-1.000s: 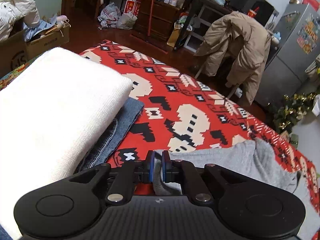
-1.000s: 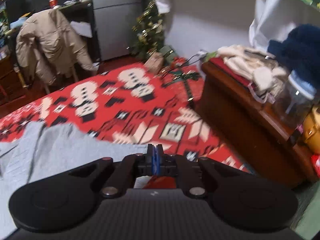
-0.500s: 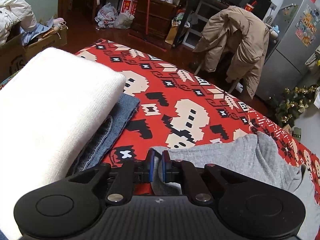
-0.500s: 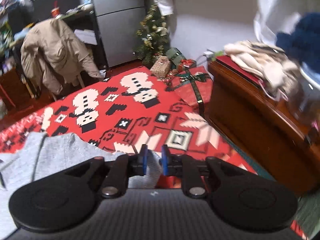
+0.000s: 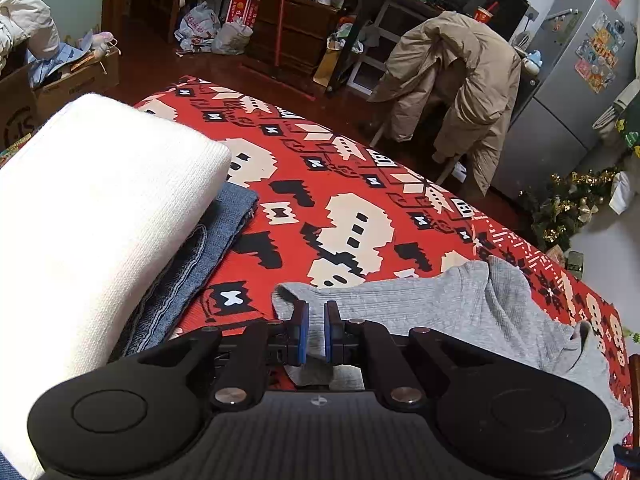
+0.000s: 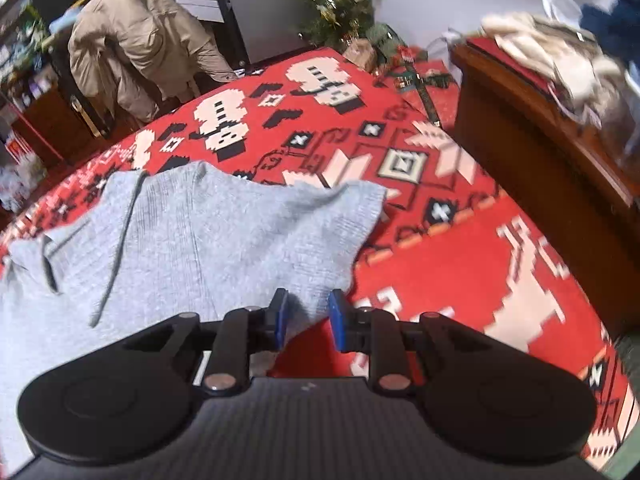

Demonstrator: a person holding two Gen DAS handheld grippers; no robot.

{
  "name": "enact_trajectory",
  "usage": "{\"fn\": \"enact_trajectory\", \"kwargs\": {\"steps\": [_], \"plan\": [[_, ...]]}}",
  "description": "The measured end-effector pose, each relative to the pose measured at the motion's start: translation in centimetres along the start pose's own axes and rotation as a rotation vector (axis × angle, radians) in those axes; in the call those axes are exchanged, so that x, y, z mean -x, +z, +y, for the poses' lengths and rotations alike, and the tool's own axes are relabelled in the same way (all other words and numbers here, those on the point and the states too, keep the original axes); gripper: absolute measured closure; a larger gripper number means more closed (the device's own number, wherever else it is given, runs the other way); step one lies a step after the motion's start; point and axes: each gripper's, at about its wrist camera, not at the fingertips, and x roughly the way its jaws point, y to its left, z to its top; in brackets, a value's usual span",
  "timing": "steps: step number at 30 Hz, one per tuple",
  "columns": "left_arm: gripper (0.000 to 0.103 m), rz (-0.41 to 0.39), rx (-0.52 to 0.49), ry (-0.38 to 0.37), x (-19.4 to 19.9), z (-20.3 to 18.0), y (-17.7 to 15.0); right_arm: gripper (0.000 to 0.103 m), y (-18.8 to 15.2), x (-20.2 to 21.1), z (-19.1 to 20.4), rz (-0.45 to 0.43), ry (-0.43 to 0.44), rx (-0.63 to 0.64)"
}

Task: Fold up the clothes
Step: 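Hold the hem with the left gripper while the right gripper smooths the shirt body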

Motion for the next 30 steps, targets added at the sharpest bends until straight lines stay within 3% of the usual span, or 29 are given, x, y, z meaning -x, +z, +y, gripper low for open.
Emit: {"fn": "enact_trajectory", "kwargs": {"steps": [8, 16, 20, 30], "plan": [[0.097, 0.01, -0.013, 0.014, -0.8, 0.0, -0.1, 0.075, 1.5, -1.9, 2.0, -0.027, 0.027, 0.037], [0.097, 0.016, -0.01, 0.016, -0.9, 0.0, -0.2, 0.074, 1.0, 1.1, -3.1, -0.003, 0.093, -0.137], [0.097, 0.012, -0.005, 0.008, -0.5, 0.0, -0.2, 0.077, 0.5, 1.6, -3.7, 0.003, 0.069, -0.119], [0.097, 0.019, 0.019, 0.005, -0.8, 0.4, 0.0, 0.077, 0.3, -0.5, -0.3, 0.023, 0.061, -0.006]]}}
